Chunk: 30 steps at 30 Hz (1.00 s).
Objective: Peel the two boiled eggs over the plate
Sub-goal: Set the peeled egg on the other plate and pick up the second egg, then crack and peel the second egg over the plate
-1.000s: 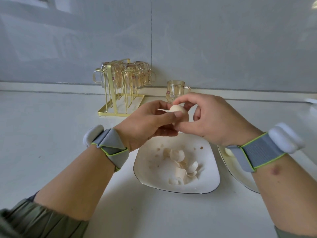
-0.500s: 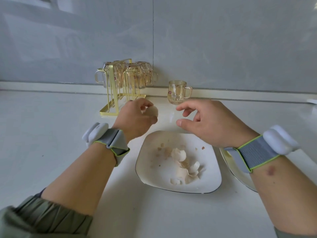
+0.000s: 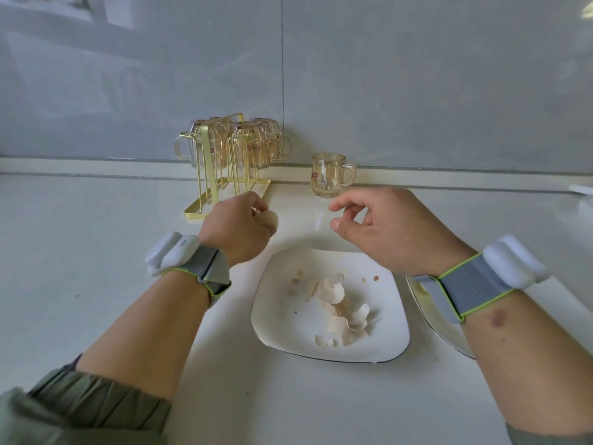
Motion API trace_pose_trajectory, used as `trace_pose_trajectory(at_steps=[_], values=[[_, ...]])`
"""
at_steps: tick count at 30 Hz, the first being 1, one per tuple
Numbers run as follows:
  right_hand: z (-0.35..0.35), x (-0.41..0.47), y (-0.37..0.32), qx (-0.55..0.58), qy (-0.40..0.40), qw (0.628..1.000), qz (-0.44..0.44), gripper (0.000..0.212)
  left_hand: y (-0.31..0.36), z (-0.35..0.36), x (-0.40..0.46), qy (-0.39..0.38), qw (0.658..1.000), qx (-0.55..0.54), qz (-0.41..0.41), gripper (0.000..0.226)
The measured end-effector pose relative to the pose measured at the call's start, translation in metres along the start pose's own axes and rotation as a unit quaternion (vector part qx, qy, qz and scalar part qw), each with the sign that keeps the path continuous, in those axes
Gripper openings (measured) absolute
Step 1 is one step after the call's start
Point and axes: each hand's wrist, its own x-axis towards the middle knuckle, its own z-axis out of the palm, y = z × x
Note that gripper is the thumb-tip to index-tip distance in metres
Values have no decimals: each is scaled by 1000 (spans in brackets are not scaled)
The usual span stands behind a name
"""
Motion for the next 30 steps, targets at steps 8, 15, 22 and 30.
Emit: trace_pose_trajectory(at_steps=[8, 15, 22, 30], values=[[0, 0, -1, 10, 15, 1000, -14, 22, 24, -6, -13, -149, 894, -423, -7, 16], [-4, 0, -11, 81, 16, 996, -18, 31, 43, -3, -26, -229, 763, -604, -8, 19], [-2, -4, -18, 124, -27, 992, -8, 25, 46, -6, -27, -252, 730, -635, -8, 25], [-5, -4, -20, 109, -16, 994, 11, 30, 44, -3, -26, -236, 797, -556, 14, 12]])
